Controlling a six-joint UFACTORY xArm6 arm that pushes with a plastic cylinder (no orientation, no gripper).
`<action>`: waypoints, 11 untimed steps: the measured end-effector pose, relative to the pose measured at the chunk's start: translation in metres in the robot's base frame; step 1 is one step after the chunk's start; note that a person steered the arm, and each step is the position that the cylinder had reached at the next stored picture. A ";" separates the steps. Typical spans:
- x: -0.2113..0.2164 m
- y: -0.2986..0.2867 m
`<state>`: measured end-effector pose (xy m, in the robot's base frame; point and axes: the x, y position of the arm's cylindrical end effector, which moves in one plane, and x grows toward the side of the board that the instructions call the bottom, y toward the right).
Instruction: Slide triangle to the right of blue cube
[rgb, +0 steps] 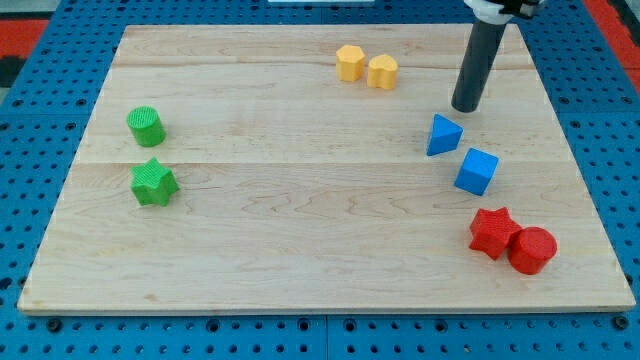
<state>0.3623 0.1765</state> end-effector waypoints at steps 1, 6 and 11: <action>0.009 -0.009; 0.033 -0.036; 0.057 0.019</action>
